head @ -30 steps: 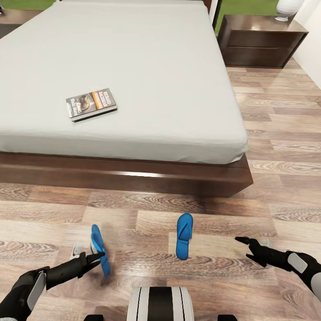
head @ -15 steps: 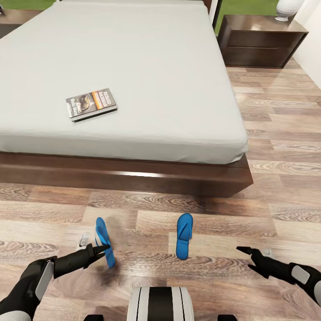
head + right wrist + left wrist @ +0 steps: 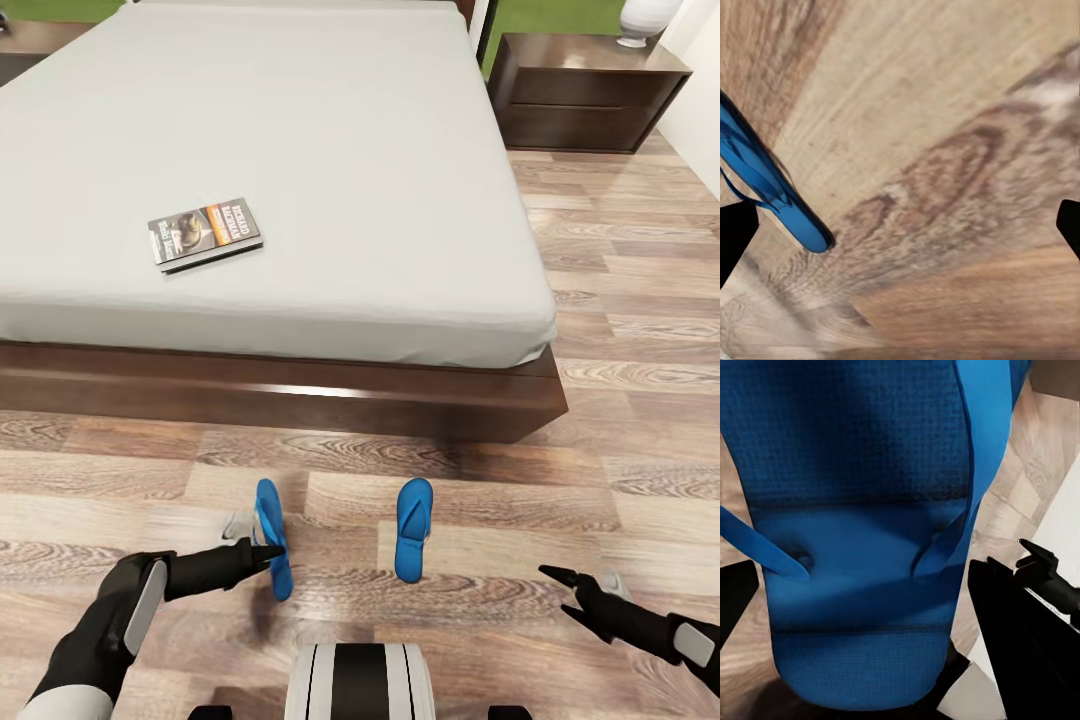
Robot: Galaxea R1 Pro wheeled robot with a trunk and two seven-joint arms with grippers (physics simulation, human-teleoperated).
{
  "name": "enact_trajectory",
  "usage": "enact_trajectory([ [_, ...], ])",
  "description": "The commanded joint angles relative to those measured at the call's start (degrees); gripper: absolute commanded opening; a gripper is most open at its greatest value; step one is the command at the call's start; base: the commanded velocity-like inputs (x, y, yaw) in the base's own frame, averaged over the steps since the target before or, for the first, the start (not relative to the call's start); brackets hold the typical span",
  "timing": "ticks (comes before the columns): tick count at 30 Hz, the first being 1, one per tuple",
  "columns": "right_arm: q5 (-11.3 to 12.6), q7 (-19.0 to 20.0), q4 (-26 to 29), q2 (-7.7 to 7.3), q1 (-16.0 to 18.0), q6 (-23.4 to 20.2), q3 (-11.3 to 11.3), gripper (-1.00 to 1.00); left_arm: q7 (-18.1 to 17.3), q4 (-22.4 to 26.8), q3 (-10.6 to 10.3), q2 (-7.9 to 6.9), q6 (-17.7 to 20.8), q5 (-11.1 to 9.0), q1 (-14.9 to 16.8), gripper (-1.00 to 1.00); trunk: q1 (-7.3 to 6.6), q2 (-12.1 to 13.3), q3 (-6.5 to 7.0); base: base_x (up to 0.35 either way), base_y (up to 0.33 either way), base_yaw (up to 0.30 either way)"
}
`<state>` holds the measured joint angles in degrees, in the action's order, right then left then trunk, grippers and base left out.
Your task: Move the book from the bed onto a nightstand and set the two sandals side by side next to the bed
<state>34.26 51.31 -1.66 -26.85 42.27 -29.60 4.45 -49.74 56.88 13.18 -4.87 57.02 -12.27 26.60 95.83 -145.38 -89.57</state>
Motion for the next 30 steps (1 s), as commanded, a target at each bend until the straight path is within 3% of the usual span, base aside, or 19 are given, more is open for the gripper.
enact_trajectory([
  [1,0.0,0.7,-0.2,-0.05,0.0,-0.4,0.4,1.00,0.1,0.2,0.0,0.16,0.2,0.2,0.0,-1.00,-0.01,0.0,-0.03,0.000,0.000,0.000],
  [9,0.1,4.5,-0.2,-0.29,-0.2,-0.3,0.5,1.00,6.6,0.8,-0.3,4.58,0.5,0.2,0.3,-1.00,-0.01,0.0,-0.03,0.000,0.000,0.000],
  [12,0.2,4.8,-0.2,-0.30,-0.2,-0.3,0.5,1.00,8.4,1.1,-0.3,5.38,0.5,0.1,0.3,-1.00,-0.01,0.0,-0.03,0.000,0.000,0.000],
  [26,-0.4,5.3,-0.2,-0.22,-0.2,0.6,0.3,1.00,9.8,4.3,-0.3,6.03,0.8,-0.1,0.4,-1.00,-0.01,0.0,-0.10,0.000,0.000,-0.061],
  [30,-0.4,5.3,-0.4,-0.15,-0.5,3.0,0.3,1.00,9.9,5.4,-0.3,6.23,0.9,-0.1,0.4,-1.00,-0.01,0.0,-0.11,0.000,0.000,-0.016],
])
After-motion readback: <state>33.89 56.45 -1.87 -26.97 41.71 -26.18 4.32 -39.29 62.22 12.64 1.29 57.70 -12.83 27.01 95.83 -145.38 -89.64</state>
